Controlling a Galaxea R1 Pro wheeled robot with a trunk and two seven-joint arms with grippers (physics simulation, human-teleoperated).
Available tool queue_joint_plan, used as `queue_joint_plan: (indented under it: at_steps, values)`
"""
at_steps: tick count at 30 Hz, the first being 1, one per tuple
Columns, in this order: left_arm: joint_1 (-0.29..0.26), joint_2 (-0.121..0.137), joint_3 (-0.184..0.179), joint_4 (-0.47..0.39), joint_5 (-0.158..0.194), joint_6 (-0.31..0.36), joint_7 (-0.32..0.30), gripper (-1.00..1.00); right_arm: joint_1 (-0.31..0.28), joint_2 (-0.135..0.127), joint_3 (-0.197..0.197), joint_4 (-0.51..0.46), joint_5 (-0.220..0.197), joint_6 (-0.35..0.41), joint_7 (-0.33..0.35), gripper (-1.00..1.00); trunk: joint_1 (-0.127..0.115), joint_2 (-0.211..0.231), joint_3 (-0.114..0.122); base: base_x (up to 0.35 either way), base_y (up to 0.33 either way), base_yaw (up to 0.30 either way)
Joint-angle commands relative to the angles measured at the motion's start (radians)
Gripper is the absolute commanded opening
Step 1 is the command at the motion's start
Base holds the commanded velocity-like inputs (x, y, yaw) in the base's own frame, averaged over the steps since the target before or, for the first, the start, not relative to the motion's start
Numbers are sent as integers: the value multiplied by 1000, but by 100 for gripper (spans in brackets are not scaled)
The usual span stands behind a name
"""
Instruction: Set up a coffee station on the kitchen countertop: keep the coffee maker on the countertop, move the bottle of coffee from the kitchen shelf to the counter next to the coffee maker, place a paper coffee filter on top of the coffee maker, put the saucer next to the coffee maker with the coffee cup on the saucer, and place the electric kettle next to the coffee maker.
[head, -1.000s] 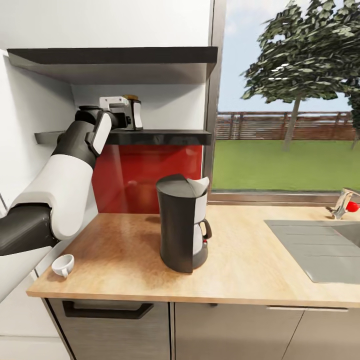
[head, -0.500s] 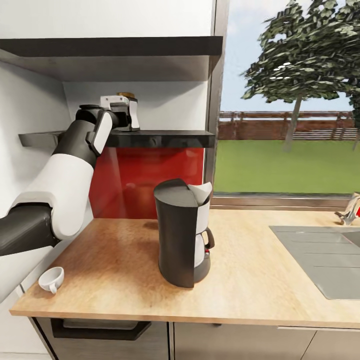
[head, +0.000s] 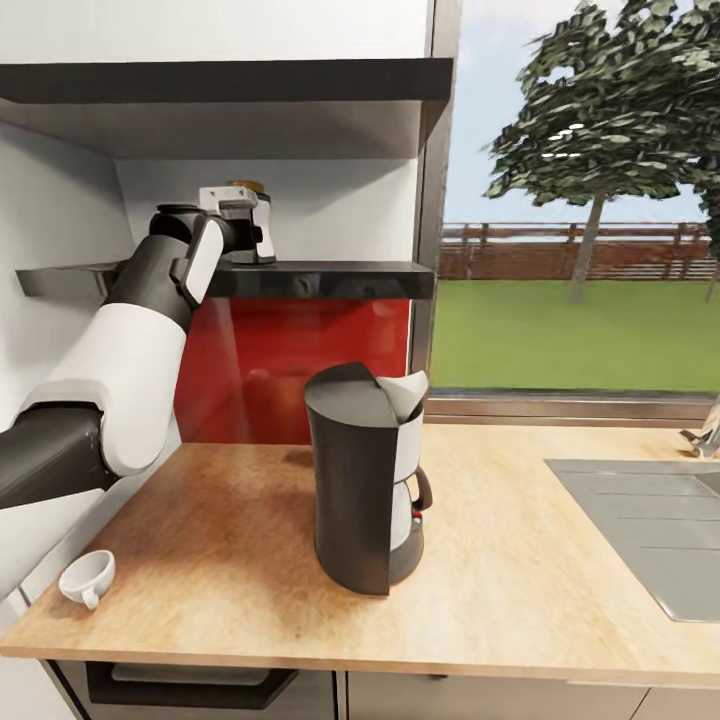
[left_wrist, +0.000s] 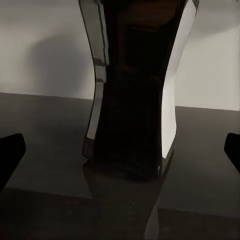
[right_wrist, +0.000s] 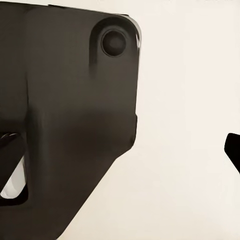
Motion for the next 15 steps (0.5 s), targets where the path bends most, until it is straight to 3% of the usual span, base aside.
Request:
queue_joint_plan:
  at_steps: [1,7,15]
  values:
    - [-3,-1,4,0,-2,4,3,100,1,0,8,-1,-8,-1,-4,100,0,0,0,7,0,0]
    - [-73,3,3,15,-1,7,4,100,1,0,9,0,-8,-1,-3,100,0,0,0,1,0,0]
    - [-77,1,2,13,-3,7,6,100,1,1,9,0,-8,-1,-3,100,0,0,0,0,0,0]
